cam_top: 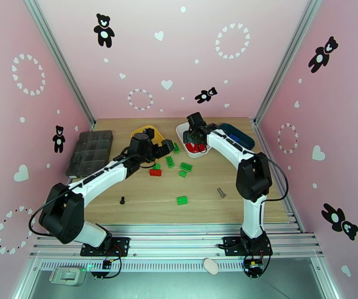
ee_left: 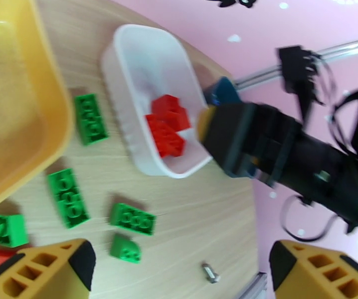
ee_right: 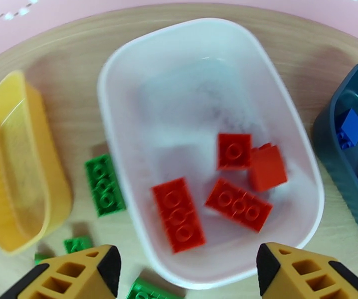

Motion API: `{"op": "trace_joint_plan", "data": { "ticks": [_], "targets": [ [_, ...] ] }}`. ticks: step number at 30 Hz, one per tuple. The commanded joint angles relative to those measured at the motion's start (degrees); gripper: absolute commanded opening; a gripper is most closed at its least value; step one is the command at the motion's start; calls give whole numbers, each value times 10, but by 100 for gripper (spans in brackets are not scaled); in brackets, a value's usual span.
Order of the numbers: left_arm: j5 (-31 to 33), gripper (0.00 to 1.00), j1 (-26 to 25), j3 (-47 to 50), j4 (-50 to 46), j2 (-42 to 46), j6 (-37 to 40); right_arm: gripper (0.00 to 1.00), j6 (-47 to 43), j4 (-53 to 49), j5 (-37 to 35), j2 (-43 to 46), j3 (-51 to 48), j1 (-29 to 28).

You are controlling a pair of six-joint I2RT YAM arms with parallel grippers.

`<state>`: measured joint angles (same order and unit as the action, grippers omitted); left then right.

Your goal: Sort the legos into containers by color

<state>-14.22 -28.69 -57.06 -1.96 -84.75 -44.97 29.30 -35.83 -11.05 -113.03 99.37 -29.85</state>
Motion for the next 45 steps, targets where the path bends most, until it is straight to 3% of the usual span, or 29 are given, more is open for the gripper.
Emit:
{"op": "trace_joint_plan", "data": {
  "ticks": [1, 11, 24, 45],
  "targets": [
    [55, 98, 7, 24, -46, 33, 28, 75, -14, 3, -7, 42, -17, -31],
    [59, 98, 89, 109, -62, 102, 23, 78, 3, 18, -11, 36, -49, -123],
    [14, 98, 219, 207, -47, 176, 2, 84, 88, 71, 8, -68, -55, -240],
    [-33, 98, 279, 228, -32, 182, 9, 83, 140, 14, -52, -207, 73, -276]
  ]
}}
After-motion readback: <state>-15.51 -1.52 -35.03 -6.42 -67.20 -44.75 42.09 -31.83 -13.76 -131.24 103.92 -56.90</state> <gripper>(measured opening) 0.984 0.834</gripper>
